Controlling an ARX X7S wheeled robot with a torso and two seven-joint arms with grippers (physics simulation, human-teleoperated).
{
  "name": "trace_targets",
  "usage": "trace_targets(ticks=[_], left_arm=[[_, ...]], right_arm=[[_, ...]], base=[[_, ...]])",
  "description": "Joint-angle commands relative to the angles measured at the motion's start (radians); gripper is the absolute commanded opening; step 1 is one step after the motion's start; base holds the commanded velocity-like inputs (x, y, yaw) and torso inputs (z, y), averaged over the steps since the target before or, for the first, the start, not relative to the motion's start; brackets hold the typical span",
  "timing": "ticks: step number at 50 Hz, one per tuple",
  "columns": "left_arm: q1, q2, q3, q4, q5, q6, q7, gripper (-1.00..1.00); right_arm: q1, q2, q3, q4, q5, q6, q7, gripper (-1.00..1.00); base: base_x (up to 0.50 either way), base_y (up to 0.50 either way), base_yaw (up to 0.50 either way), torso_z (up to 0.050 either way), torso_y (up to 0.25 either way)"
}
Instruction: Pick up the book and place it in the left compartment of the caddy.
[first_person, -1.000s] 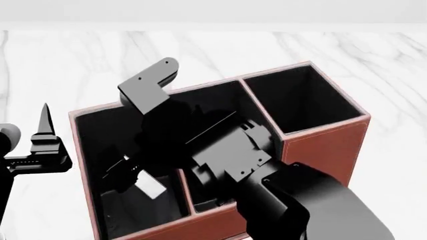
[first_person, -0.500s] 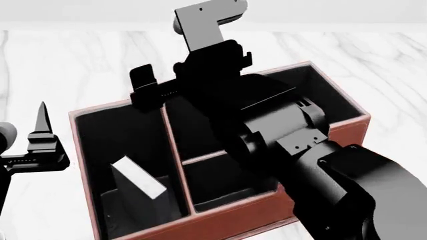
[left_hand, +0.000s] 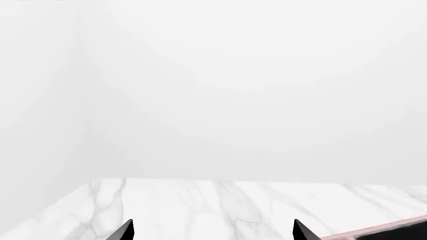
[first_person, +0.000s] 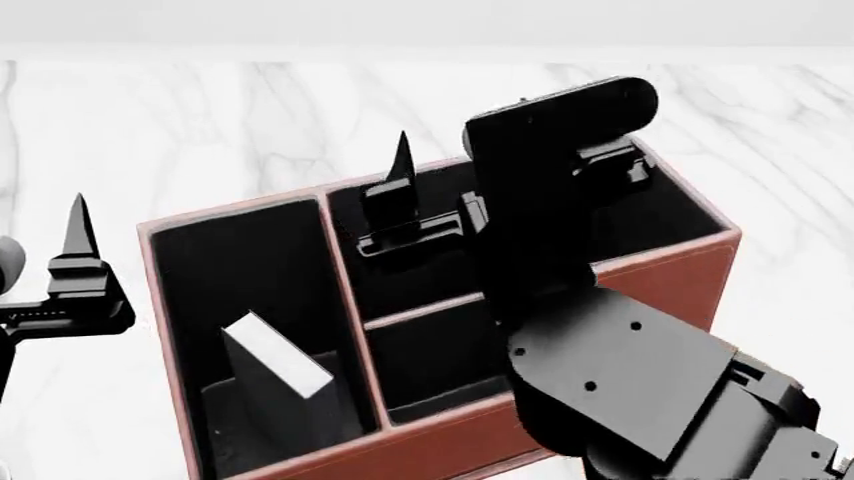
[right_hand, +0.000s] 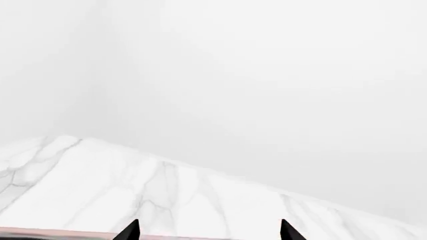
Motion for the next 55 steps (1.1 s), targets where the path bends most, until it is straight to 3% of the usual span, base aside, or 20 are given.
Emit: trace_targets(ticks=[1,29,55], left_arm=[[-0.002,-0.002,0.006,0.006,-0.001,-0.002,-0.004,1.0],[-0.034,-0.001,0.035,0.016,0.005,-0.018,-0.018,1.0],[-0.479,0.051,0.059,0.102,-0.101,-0.301,-0.051,1.0]], right_arm=[[-0.063,0.114,-0.021,-0.192,-0.124,-0.076,0.178,1.0],[-0.046,0.136,-0.016,-0.246,-0.121,-0.046,0.192,1.0],[0.241,0.167,0.055,-0.304,0.022,0.179,0.179,1.0]], base=[[0.0,0.0,0.0,0.0,0.0],[0.0,0.0,0.0,0.0,0.0],[0.0,0.0,0.0,0.0,0.0]])
